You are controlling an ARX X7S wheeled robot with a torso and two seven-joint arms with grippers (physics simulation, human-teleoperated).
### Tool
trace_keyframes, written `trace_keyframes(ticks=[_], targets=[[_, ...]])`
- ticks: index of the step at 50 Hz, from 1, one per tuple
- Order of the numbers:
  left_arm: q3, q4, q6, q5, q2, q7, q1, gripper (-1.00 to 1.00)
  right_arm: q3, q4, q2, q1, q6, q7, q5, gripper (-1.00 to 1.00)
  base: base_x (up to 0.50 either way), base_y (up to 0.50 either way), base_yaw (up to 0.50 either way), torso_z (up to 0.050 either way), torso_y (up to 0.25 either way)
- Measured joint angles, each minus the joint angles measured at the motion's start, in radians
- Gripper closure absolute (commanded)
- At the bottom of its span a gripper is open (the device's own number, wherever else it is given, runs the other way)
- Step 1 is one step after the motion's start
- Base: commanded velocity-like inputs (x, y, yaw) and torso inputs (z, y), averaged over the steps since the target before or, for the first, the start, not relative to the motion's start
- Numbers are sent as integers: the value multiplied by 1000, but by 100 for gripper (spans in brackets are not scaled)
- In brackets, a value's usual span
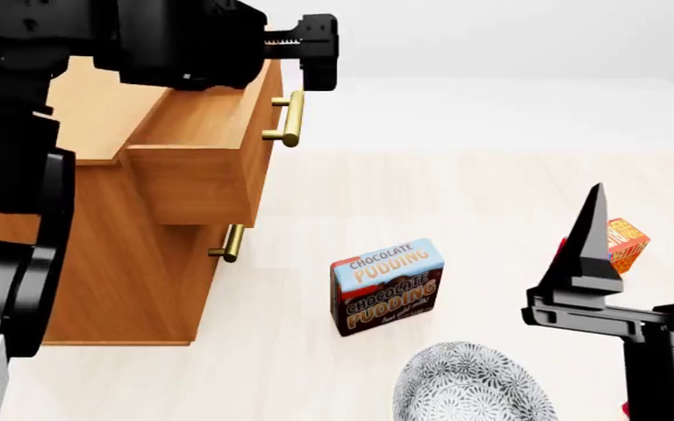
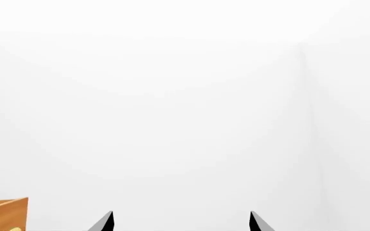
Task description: Put the butter at the front in the top drawer of the cabinet and close it.
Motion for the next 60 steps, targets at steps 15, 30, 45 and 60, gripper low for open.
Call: trace_keyframes(ticks=[15, 30, 45, 60], targets=[[143, -335, 120, 157, 90, 225, -119, -100, 13, 15, 11, -26, -32, 3, 18, -100, 0, 0, 0, 0, 0], [103, -572, 175, 387, 161, 375, -181, -100, 9, 42, 15, -36, -58, 1, 25, -100, 0, 0, 0, 0, 0], [-25, -625, 160, 575, 178, 411, -182, -100, -1, 52, 20, -43, -68, 4, 29, -100, 0, 0, 0, 0, 0], [-41, -637, 134, 601, 182, 441, -171, -100, -10, 52, 27, -46, -70, 13, 32, -100, 0, 0, 0, 0, 0]])
